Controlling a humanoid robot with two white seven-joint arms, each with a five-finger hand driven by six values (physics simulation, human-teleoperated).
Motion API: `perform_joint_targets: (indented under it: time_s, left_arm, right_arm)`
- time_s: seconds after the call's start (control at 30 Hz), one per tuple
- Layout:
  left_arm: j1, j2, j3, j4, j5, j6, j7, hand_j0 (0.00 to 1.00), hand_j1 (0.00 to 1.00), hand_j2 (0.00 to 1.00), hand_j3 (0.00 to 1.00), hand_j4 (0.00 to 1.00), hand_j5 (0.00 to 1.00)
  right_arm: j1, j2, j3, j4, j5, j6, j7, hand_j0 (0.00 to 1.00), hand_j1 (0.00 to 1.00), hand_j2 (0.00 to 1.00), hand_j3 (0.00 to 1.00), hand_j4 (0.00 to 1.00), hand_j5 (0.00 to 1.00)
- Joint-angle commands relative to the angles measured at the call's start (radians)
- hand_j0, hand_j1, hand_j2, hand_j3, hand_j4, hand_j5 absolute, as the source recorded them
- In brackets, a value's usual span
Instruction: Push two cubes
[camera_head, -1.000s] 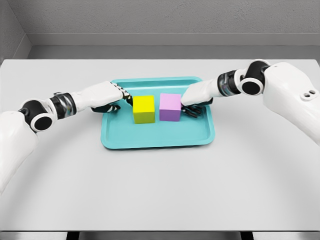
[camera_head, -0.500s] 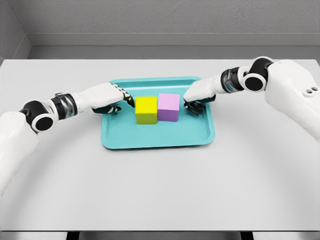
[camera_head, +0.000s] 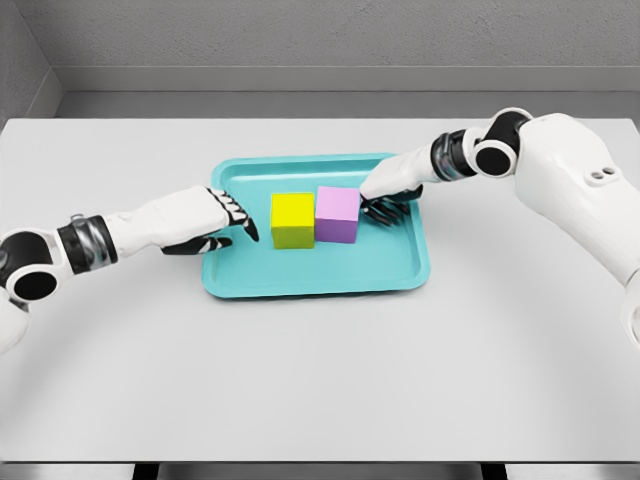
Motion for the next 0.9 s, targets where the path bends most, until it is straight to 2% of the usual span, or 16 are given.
perform_joint_targets:
  time_s: [0.0,0.07,0.2,0.3,0.33,0.4,0.47,0.5,0.57,0.6,0.77,0.87]
  left_arm:
    - [0.005,0.009,0.000,-0.044,0.016,0.002,0.005,0.57,0.57,0.57,0.57,0.57,0.57]
    - [0.031,0.009,0.001,-0.077,0.018,0.002,0.007,0.57,0.57,0.57,0.57,0.57,0.57]
    - [0.045,0.007,-0.008,-0.111,0.044,0.002,0.007,0.58,0.58,0.58,0.58,0.58,0.58]
    - [0.061,-0.027,-0.014,-0.108,0.054,0.002,0.008,0.58,0.58,0.58,0.58,0.58,0.58]
    - [0.060,-0.045,-0.045,-0.107,0.065,0.002,0.008,0.59,0.59,0.59,0.59,0.59,0.59]
    - [0.058,-0.057,-0.055,-0.102,0.080,0.002,0.008,0.58,0.58,0.58,0.58,0.58,0.58]
    - [0.058,-0.108,-0.057,-0.080,0.079,0.002,0.008,0.58,0.58,0.58,0.58,0.58,0.58]
    - [0.058,-0.123,-0.059,-0.073,0.079,0.002,0.008,0.53,0.53,0.53,0.53,0.53,0.53]
    - [0.057,-0.137,-0.063,-0.061,0.080,0.002,0.007,0.51,0.51,0.51,0.51,0.51,0.51]
    - [0.049,-0.146,-0.086,-0.047,0.083,0.002,0.007,0.51,0.51,0.51,0.51,0.51,0.51]
    - [0.048,-0.152,-0.088,-0.041,0.134,0.002,0.005,0.53,0.53,0.53,0.53,0.53,0.53]
    - [0.048,-0.154,-0.088,-0.030,0.136,0.002,0.005,0.53,0.53,0.53,0.53,0.53,0.53]
  right_arm:
    - [0.000,0.002,-0.005,0.008,0.072,0.003,-0.026,0.12,0.12,0.12,0.12,0.12,0.12]
    - [0.000,0.003,-0.005,0.008,0.074,0.003,-0.026,0.12,0.12,0.12,0.12,0.12,0.12]
    - [-0.002,0.005,-0.005,0.007,0.074,0.003,-0.026,0.12,0.12,0.12,0.12,0.12,0.12]
    - [-0.002,0.008,-0.006,0.007,0.074,0.003,-0.026,0.12,0.12,0.12,0.12,0.12,0.12]
    - [-0.003,0.008,-0.006,0.007,0.074,0.003,-0.026,0.12,0.12,0.12,0.12,0.12,0.12]
    - [-0.006,0.009,-0.008,0.007,0.074,0.003,-0.026,0.12,0.12,0.12,0.12,0.12,0.12]
    - [-0.008,0.009,-0.008,0.007,0.075,0.003,-0.026,0.12,0.12,0.12,0.12,0.12,0.12]
    - [-0.008,0.009,-0.006,0.007,0.075,0.003,-0.026,0.12,0.12,0.12,0.12,0.12,0.12]
    - [-0.008,0.009,-0.006,0.007,0.075,0.003,-0.026,0.12,0.12,0.12,0.12,0.12,0.12]
    - [-0.009,0.009,-0.008,0.007,0.075,0.003,-0.026,0.12,0.12,0.12,0.12,0.12,0.12]
    - [-0.009,0.022,-0.008,0.007,0.074,0.003,-0.026,0.12,0.12,0.12,0.12,0.12,0.12]
    - [-0.009,0.023,-0.008,0.007,0.074,0.003,-0.026,0.12,0.12,0.12,0.12,0.12,0.12]
